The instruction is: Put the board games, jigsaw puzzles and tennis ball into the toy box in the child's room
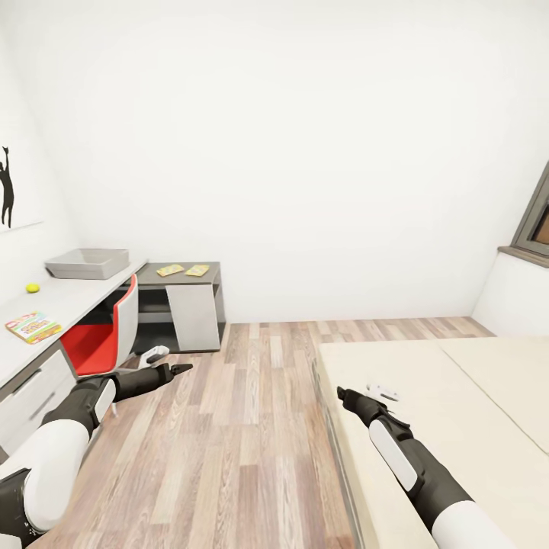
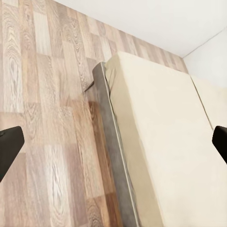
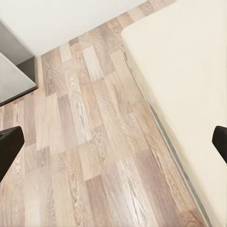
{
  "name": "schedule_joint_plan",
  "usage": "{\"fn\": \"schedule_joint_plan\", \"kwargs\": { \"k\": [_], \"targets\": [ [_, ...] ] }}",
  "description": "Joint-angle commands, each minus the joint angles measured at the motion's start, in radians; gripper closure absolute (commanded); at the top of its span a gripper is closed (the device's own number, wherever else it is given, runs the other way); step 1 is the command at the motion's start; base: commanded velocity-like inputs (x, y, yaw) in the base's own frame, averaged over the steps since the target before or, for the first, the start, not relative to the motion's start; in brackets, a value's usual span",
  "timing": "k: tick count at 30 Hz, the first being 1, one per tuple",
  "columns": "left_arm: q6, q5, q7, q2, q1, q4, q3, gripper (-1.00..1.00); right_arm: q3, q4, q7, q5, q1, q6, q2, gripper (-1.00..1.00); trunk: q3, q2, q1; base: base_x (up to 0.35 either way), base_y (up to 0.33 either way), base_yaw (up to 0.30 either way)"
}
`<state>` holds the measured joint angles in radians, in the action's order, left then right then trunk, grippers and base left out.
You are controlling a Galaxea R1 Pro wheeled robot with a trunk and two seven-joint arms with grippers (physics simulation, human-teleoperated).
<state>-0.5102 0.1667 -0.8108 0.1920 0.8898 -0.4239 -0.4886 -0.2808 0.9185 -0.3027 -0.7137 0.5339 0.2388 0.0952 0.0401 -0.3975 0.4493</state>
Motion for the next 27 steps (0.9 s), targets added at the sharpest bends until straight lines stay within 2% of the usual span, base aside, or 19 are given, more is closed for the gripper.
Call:
{"fn": "schedule_joint_plan", "kwargs": {
  "k": [1,27],
  "targets": [
    [-0.007,0.010,-0.007,-0.001,0.001,-0.001,-0.008,-1.00,-0.005,0.002,-0.009,-0.007,0.001,0.002,0.001,-1.00,0.002,-0.002,0.001,0.000,-0.087,0.000],
    [-0.007,0.010,-0.008,-0.001,0.001,-0.001,-0.008,-1.00,-0.005,0.002,-0.009,-0.007,0.001,0.002,0.001,-1.00,0.002,-0.002,0.001,0.000,-0.097,0.000]
  ]
}}
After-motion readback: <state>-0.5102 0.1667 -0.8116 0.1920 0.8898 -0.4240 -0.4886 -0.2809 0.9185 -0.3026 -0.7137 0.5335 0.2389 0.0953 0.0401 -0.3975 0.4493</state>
